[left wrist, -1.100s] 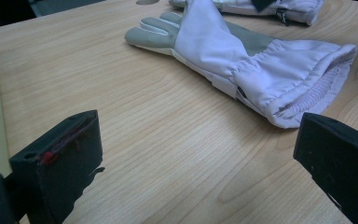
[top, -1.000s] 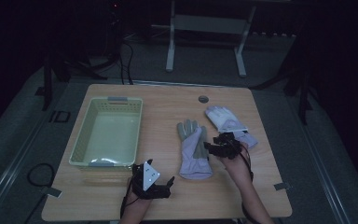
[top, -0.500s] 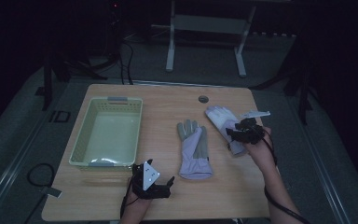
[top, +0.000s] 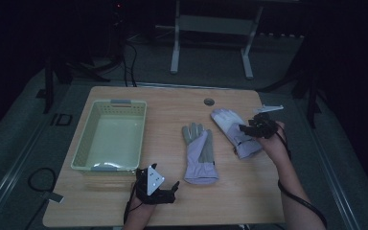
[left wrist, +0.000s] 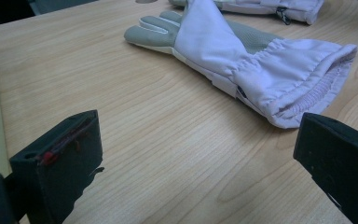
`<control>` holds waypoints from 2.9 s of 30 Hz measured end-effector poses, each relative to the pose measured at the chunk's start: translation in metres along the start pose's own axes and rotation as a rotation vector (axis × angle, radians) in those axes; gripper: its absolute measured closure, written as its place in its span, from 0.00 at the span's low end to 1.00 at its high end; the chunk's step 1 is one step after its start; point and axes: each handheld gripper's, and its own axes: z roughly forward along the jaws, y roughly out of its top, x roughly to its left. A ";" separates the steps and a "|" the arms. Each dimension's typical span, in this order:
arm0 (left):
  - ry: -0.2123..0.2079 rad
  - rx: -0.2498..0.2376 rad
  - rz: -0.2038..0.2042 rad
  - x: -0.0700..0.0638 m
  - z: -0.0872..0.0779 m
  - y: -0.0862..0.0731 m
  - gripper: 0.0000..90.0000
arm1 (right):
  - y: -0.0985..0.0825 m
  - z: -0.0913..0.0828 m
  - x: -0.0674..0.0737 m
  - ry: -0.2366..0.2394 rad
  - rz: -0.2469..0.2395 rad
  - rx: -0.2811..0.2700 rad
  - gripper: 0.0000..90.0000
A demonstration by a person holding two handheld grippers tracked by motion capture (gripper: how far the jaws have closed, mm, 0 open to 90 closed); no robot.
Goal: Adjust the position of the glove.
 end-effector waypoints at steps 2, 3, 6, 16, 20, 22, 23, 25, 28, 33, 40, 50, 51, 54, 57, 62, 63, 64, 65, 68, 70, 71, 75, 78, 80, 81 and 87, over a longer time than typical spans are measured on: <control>0.000 -0.001 -0.001 0.000 0.000 0.000 0.01 | 0.001 0.006 -0.001 -0.002 0.004 0.012 0.49; 0.001 -0.002 -0.002 0.000 0.000 0.000 0.01 | 0.002 0.010 -0.002 0.006 0.003 0.017 0.47; -0.001 0.000 -0.003 0.000 0.000 0.000 0.01 | 0.003 0.020 -0.003 0.007 0.006 0.037 0.47; -0.002 0.000 -0.002 0.000 0.000 0.000 0.01 | -0.009 0.058 -0.013 0.008 0.032 0.135 0.52; -0.002 0.002 0.001 0.000 0.000 0.000 0.01 | -0.016 0.064 -0.012 0.053 0.044 0.140 0.68; -0.003 0.000 -0.001 0.000 0.000 0.000 0.01 | -0.017 0.064 -0.012 0.058 0.060 0.140 0.69; -0.003 0.000 0.000 0.000 0.000 0.000 0.01 | -0.018 0.064 -0.013 0.061 0.057 0.131 0.70; -0.003 0.000 -0.001 0.000 0.000 0.000 0.01 | -0.019 0.064 -0.013 0.061 0.078 0.124 0.72; -0.003 0.000 0.000 0.000 0.000 0.000 0.01 | -0.021 0.063 -0.011 0.054 0.096 0.114 0.73; -0.001 0.001 -0.001 0.000 0.000 0.000 0.01 | -0.021 0.060 -0.007 0.026 0.142 0.106 0.84; -0.001 0.000 -0.003 0.001 0.000 0.000 0.01 | -0.017 0.041 -0.008 0.009 0.219 0.077 0.88; 0.001 0.000 -0.002 0.000 0.000 0.000 0.01 | -0.017 -0.025 0.003 -0.037 0.308 0.006 0.88; 0.002 -0.001 -0.002 0.000 0.000 0.000 0.01 | -0.019 -0.031 0.004 -0.037 0.326 -0.002 0.88; 0.002 -0.002 -0.001 0.000 0.000 0.000 0.01 | -0.027 -0.049 0.006 -0.032 0.361 -0.043 0.88; 0.002 -0.001 -0.002 0.000 0.000 0.000 0.01 | -0.036 -0.064 0.010 -0.037 0.378 -0.061 0.88; 0.002 -0.002 -0.002 0.000 0.000 0.000 0.01 | -0.053 -0.078 0.019 -0.064 0.392 -0.071 0.88; 0.002 -0.002 -0.002 0.000 0.000 0.000 0.01 | -0.053 -0.078 0.019 -0.064 0.392 -0.071 0.88; 0.003 -0.003 -0.002 0.000 0.000 0.000 0.01 | -0.056 -0.079 0.021 -0.063 0.400 -0.068 0.88; 0.002 -0.005 -0.003 0.000 -0.001 0.000 0.01 | -0.061 -0.080 0.023 -0.073 0.391 -0.056 0.88; 0.002 -0.003 0.004 0.000 0.000 0.000 0.01 | -0.068 -0.080 0.023 -0.088 0.402 -0.042 0.88; 0.002 -0.003 0.000 0.000 0.000 0.000 0.01 | -0.073 -0.078 0.025 -0.091 0.404 -0.032 0.88; 0.002 -0.003 0.001 0.000 0.000 0.000 0.01 | -0.076 -0.076 0.026 -0.088 0.409 -0.022 0.88; 0.004 -0.003 0.003 -0.001 0.000 0.000 0.01 | -0.082 -0.062 0.031 -0.067 0.410 0.011 0.88; 0.003 -0.003 0.001 0.000 0.000 0.000 0.01 | -0.084 -0.051 0.034 -0.067 0.396 0.036 0.87; 0.002 -0.002 0.001 0.000 0.000 0.000 0.01 | -0.085 -0.045 0.035 -0.063 0.398 0.055 0.87; 0.002 -0.002 0.001 0.000 0.000 0.000 0.01 | -0.085 -0.042 0.035 -0.071 0.384 0.058 0.87; 0.004 -0.004 0.004 -0.001 0.000 0.000 0.01 | -0.094 -0.019 0.036 -0.089 0.396 0.082 0.74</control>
